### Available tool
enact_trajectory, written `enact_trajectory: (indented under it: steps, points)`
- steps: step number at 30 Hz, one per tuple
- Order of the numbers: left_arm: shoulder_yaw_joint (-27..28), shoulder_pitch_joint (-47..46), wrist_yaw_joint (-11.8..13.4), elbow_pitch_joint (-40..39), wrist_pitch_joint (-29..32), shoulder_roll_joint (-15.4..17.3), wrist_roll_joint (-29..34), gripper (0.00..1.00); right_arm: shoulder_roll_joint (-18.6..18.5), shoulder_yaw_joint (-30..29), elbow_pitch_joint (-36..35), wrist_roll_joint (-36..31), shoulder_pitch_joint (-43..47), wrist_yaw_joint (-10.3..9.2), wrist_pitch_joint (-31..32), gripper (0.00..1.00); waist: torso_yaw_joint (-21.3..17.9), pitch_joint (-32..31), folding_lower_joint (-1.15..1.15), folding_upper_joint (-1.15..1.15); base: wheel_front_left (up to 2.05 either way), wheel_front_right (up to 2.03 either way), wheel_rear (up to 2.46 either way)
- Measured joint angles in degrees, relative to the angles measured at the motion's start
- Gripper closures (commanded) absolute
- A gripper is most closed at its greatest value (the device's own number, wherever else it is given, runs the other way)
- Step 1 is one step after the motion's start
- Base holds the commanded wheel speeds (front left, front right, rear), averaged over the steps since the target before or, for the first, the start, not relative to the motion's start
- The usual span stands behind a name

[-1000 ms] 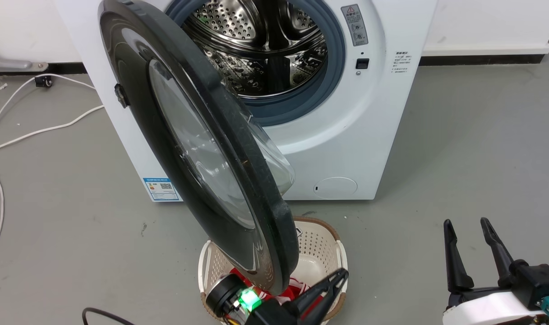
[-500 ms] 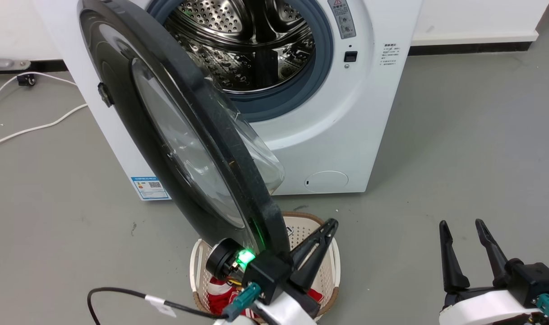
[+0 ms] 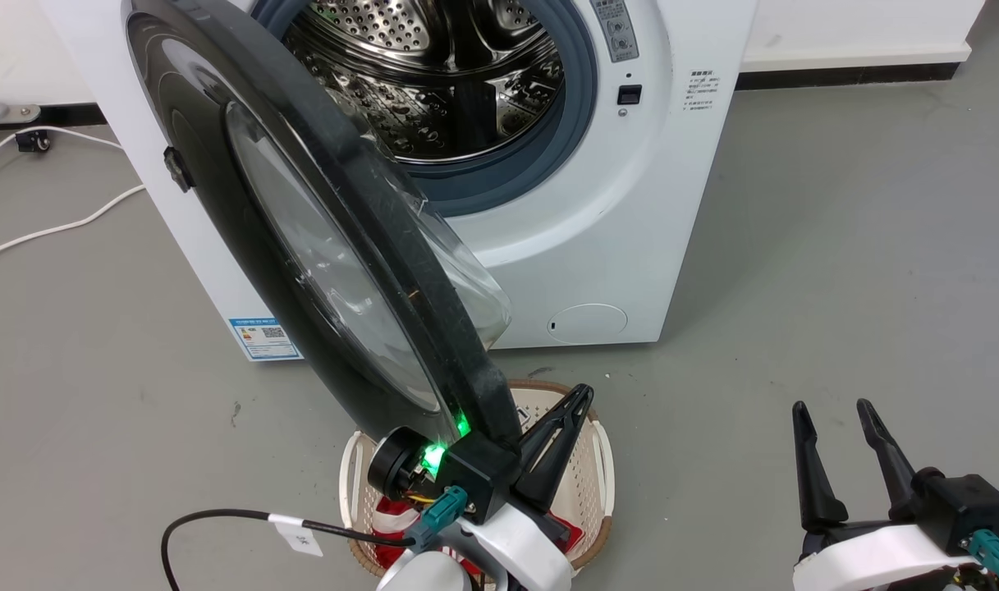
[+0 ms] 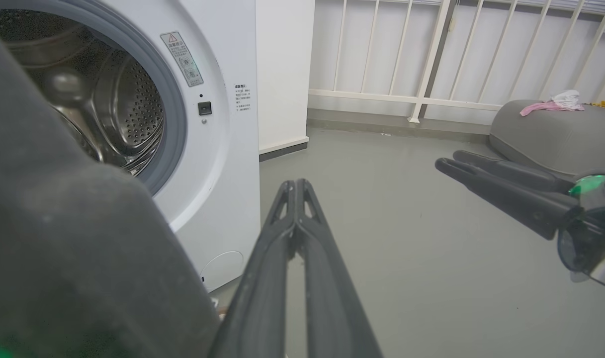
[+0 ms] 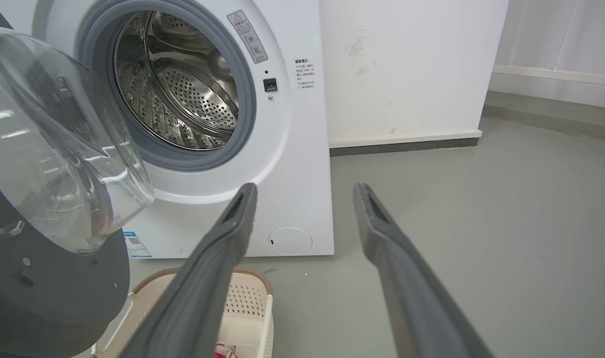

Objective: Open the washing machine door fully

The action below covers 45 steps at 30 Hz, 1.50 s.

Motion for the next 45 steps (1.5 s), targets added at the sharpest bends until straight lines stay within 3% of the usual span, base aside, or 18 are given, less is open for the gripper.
enact_trajectory:
  steps: [15,30,45]
  points:
    - [0.9,1.7,2.8,1.2,-1.1,-0.4,-0.5,1.0,0.0,1.1,1.1,0.7,0.0,0.0,0.2,0.0,0.4,-1.0,0.0,0.0,0.0,0.0,0.0]
    - [3.6,12.6,8.8,-10.1,-0.3,5.3,-1.0,1.0,0.0,0.7,1.0,0.8,1.3,0.0,0.9,0.0,2.9,-2.7,0.0,0.0,0.0,0.0,0.0]
    - [7.7,21.5,15.2,-19.2,1.9,10.1,-1.6,1.0,0.0,0.2,0.9,1.4,2.1,0.0,0.9,0.0,9.7,-2.8,0.0,0.0,0.0,0.0,0.0]
